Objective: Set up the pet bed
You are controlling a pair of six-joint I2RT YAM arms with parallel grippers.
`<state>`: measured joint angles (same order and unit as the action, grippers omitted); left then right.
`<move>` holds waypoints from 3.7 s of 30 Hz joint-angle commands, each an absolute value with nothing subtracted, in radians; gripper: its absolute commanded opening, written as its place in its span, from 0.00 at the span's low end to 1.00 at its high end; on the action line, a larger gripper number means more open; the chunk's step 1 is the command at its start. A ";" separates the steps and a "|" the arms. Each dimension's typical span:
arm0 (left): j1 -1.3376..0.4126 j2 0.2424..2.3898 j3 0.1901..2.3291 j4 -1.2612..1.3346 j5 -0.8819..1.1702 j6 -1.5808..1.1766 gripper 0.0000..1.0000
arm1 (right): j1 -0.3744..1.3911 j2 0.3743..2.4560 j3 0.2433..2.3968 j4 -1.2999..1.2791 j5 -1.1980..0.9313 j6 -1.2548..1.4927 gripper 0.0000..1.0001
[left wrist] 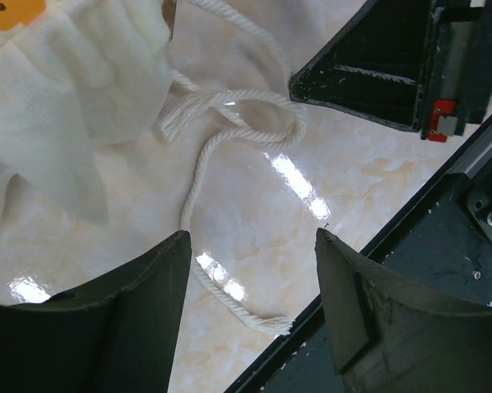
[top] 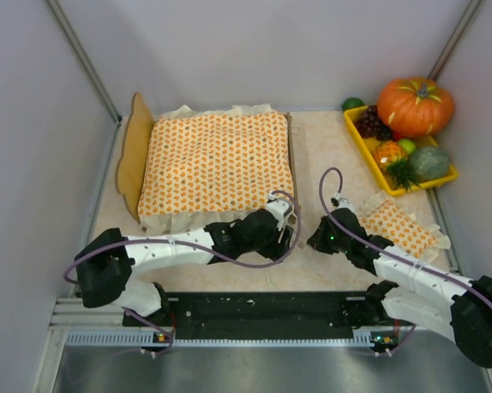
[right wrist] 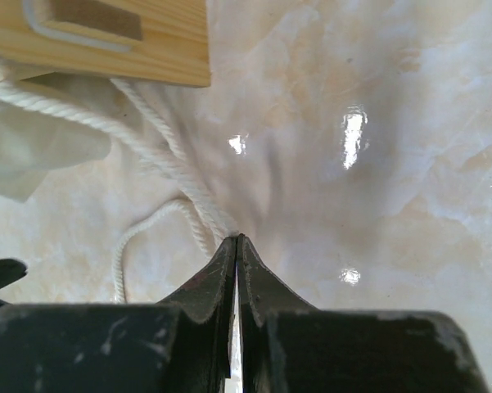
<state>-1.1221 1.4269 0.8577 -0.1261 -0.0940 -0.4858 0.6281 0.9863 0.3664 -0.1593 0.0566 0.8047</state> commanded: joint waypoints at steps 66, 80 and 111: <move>-1.092 1.873 1.120 0.152 -0.060 -0.479 0.00 | 0.644 0.827 0.391 -0.222 -0.092 0.745 0.00; -1.092 1.891 1.066 0.249 0.127 -0.457 0.00 | 0.644 0.836 0.382 -0.224 -0.083 0.747 0.00; -1.065 1.658 0.931 0.029 -0.100 -0.528 0.32 | 0.643 1.029 0.462 -0.207 0.067 0.750 0.40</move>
